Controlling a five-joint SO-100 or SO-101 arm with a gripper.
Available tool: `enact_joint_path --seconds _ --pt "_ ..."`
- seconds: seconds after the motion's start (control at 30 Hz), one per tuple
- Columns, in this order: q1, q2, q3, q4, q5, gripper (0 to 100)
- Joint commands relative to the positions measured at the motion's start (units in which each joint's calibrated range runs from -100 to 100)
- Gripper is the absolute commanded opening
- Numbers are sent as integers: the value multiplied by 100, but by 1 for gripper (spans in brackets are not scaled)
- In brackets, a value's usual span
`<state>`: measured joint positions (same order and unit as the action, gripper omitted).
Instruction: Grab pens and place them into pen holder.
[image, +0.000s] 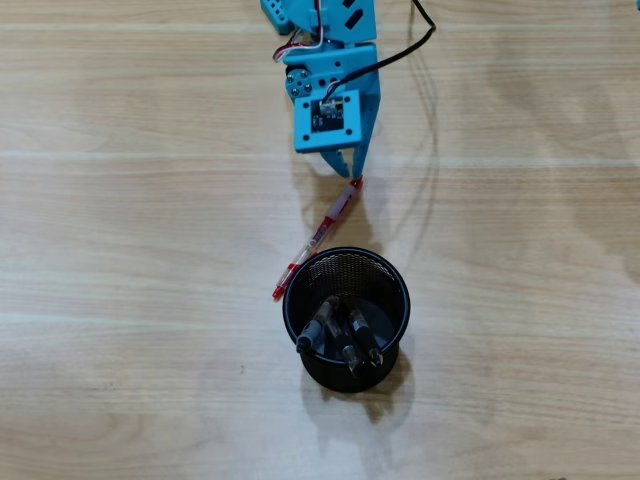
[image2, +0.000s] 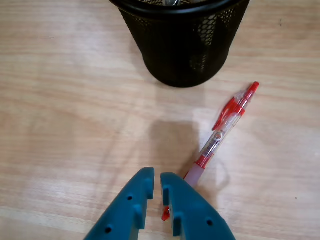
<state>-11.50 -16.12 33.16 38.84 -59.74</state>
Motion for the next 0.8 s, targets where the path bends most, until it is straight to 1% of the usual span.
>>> enact_joint_path --seconds 0.0,0.27,0.33,0.47,0.77 --pt "-98 263 -409 20 -150 2" --pt "-89 1171 -878 20 -191 3" --pt "-16 1439 -1049 20 -277 3" --pt "165 1952 -1436 20 -267 3" --pt "546 2313 -1563 20 -267 3"
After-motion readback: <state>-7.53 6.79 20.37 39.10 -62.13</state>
